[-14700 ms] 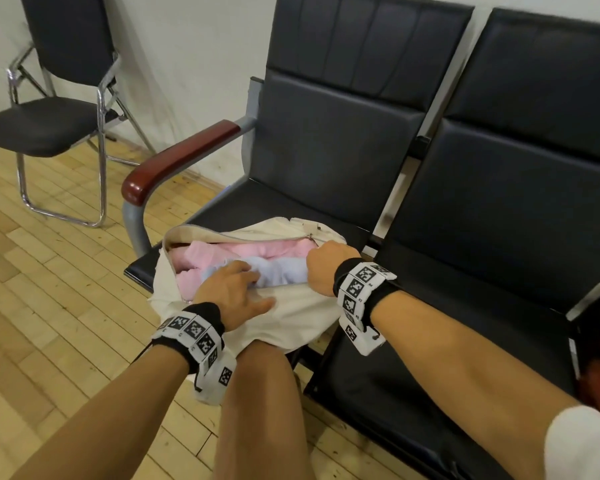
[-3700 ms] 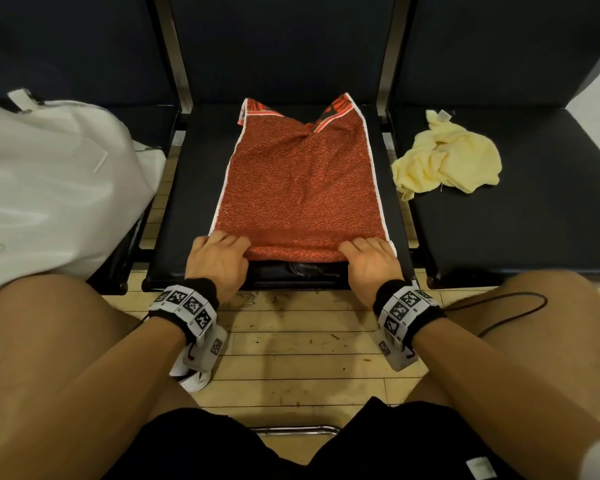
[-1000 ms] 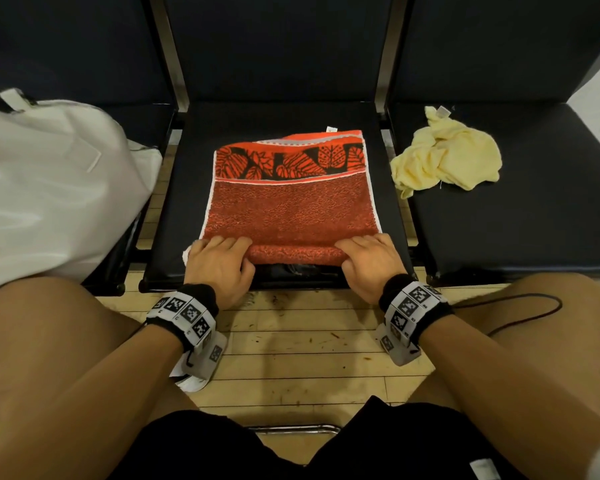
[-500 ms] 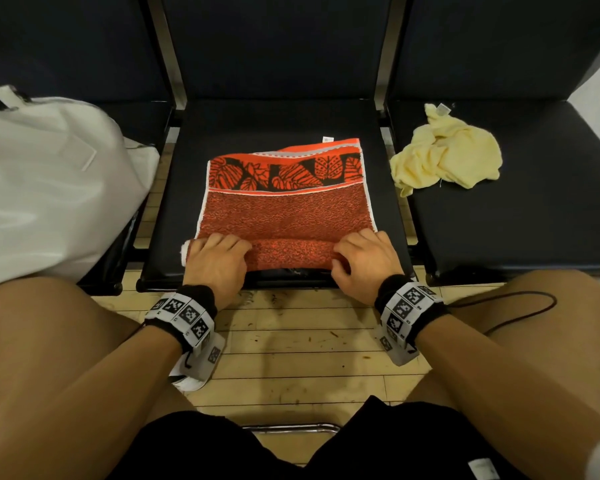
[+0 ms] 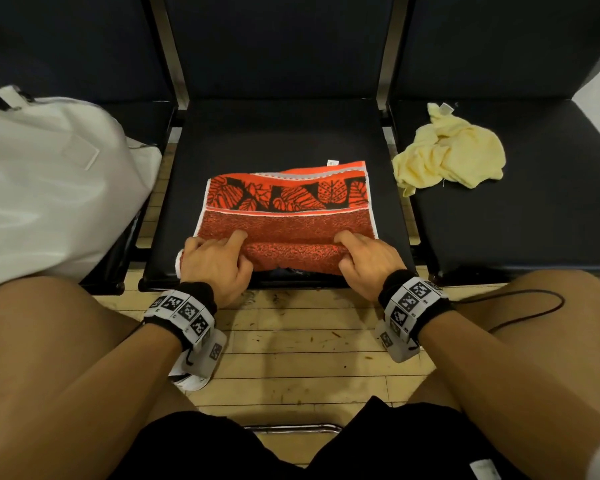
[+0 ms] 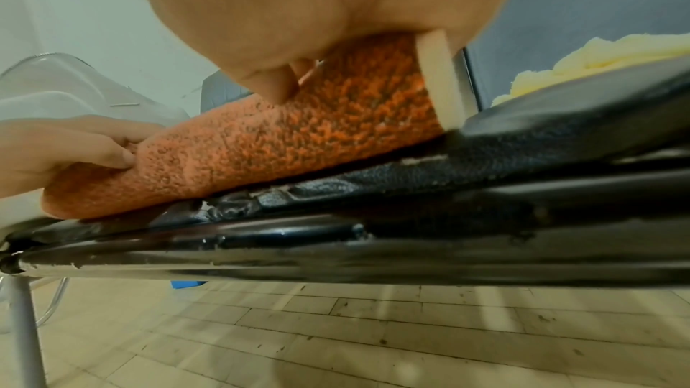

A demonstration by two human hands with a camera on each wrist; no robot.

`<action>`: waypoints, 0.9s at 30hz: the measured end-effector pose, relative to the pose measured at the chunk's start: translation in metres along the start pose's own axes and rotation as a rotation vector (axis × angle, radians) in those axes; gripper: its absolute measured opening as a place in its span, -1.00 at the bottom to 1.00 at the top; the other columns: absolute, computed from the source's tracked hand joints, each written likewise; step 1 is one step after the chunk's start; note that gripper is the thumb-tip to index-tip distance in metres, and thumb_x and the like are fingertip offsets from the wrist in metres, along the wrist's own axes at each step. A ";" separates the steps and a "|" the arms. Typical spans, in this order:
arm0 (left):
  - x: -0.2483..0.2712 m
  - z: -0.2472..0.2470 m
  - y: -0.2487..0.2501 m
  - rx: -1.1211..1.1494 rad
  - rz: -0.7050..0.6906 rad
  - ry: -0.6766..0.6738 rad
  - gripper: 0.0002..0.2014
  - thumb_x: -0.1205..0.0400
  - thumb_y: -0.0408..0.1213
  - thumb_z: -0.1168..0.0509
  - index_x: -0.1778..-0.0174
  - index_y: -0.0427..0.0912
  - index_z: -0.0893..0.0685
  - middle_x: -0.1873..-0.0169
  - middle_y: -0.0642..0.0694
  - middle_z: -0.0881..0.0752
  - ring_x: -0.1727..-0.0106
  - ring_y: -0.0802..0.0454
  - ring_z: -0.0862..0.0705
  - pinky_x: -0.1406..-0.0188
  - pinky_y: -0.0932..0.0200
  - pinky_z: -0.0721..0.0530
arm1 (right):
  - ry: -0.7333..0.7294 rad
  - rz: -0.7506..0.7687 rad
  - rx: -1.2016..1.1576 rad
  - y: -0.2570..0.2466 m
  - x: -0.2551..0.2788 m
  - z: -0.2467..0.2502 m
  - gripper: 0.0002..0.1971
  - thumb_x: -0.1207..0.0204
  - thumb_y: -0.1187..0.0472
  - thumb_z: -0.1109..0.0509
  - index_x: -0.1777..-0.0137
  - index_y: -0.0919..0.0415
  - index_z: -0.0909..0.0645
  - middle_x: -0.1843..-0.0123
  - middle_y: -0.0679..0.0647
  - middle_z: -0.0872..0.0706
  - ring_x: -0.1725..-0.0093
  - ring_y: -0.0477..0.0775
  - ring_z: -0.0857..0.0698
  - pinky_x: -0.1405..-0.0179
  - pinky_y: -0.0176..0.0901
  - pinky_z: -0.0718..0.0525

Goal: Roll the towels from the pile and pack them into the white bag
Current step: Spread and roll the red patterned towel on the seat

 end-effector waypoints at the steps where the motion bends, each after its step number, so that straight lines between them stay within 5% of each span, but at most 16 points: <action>1: 0.000 -0.003 -0.001 0.007 0.007 -0.021 -0.54 -0.54 -0.02 0.01 -0.32 -0.04 -0.51 0.14 -0.01 -0.78 0.20 -0.11 -0.69 -0.18 -0.09 -0.41 | 0.021 -0.011 -0.010 0.001 0.000 0.000 -0.66 -0.54 0.11 -0.18 -0.32 0.04 -0.44 -0.20 0.04 -0.68 0.01 0.23 -0.68 0.09 0.01 -0.57; 4: -0.001 -0.006 -0.002 -0.007 0.016 0.014 -0.55 -0.55 -0.03 -0.08 -0.35 -0.01 -0.53 -0.05 -0.06 -0.71 0.07 -0.15 -0.67 -0.20 -0.14 -0.45 | 0.125 0.027 0.030 0.000 -0.001 0.001 -0.76 -0.47 0.19 -0.30 -0.14 0.08 -0.52 -0.08 0.01 -0.65 0.01 0.17 -0.62 0.11 -0.09 -0.39; 9: -0.003 -0.003 0.005 -0.076 -0.110 0.192 -0.84 -0.59 -0.26 -0.36 -0.08 -0.04 -0.71 -0.05 -0.07 -0.67 -0.04 -0.18 -0.58 -0.11 -0.18 -0.42 | 0.251 0.179 0.131 -0.007 -0.003 -0.006 -0.75 -0.29 0.45 -0.43 0.10 0.13 -0.75 -0.01 -0.03 -0.76 0.03 0.14 -0.59 0.05 -0.09 -0.36; 11: -0.002 -0.006 0.006 -0.057 -0.104 0.142 -0.83 -0.63 -0.19 -0.32 -0.10 -0.05 -0.73 -0.08 -0.05 -0.71 -0.06 -0.18 -0.59 -0.10 -0.18 -0.47 | 0.217 0.156 0.135 -0.010 -0.002 -0.007 -0.77 -0.34 0.32 -0.38 0.04 0.14 -0.76 -0.04 -0.02 -0.78 0.00 0.14 -0.61 -0.01 -0.01 -0.45; 14: -0.001 -0.008 0.007 -0.040 -0.069 0.033 -0.58 -0.61 0.14 -0.18 -0.21 -0.03 -0.69 -0.14 -0.01 -0.72 -0.15 -0.15 -0.61 -0.18 -0.19 -0.51 | 0.109 0.077 0.126 -0.007 -0.001 -0.006 -0.64 -0.42 -0.01 -0.33 -0.19 0.07 -0.66 -0.17 -0.05 -0.73 -0.15 0.12 -0.59 -0.17 0.03 -0.48; 18: 0.000 -0.011 0.007 -0.032 -0.076 -0.018 -0.47 -0.53 0.10 -0.12 -0.34 -0.06 -0.63 -0.18 -0.03 -0.72 -0.28 -0.13 -0.57 -0.37 -0.17 -0.42 | 0.077 0.073 0.119 -0.004 -0.002 -0.007 -0.62 -0.51 0.08 -0.34 -0.32 0.10 -0.61 -0.19 0.03 -0.73 -0.21 0.15 -0.59 -0.26 0.04 -0.44; 23: -0.003 0.003 0.007 -0.006 -0.052 0.050 -0.54 -0.56 0.02 -0.01 -0.24 -0.06 -0.64 0.09 -0.03 -0.80 0.00 -0.13 -0.70 -0.28 -0.13 -0.41 | 0.057 0.064 0.093 0.000 -0.004 -0.001 -0.65 -0.57 0.04 -0.04 -0.17 0.06 -0.59 0.00 0.00 -0.76 -0.02 0.09 -0.64 -0.26 -0.01 -0.37; 27: 0.000 0.001 0.008 0.019 -0.039 -0.044 -0.52 -0.55 0.06 0.07 -0.28 -0.03 -0.53 0.13 -0.02 -0.78 0.13 -0.15 -0.72 -0.21 -0.09 -0.44 | 0.027 0.059 0.098 -0.003 -0.003 0.000 -0.70 -0.51 0.02 -0.01 0.00 0.03 -0.55 0.14 -0.05 -0.72 0.13 0.05 -0.62 -0.08 -0.10 -0.30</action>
Point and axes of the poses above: each hand's wrist, its own x-axis away from the middle knuckle, its own z-axis out of the back of the hand, y = z × x, the point moved 5 cm from there along -x, towards the middle knuckle
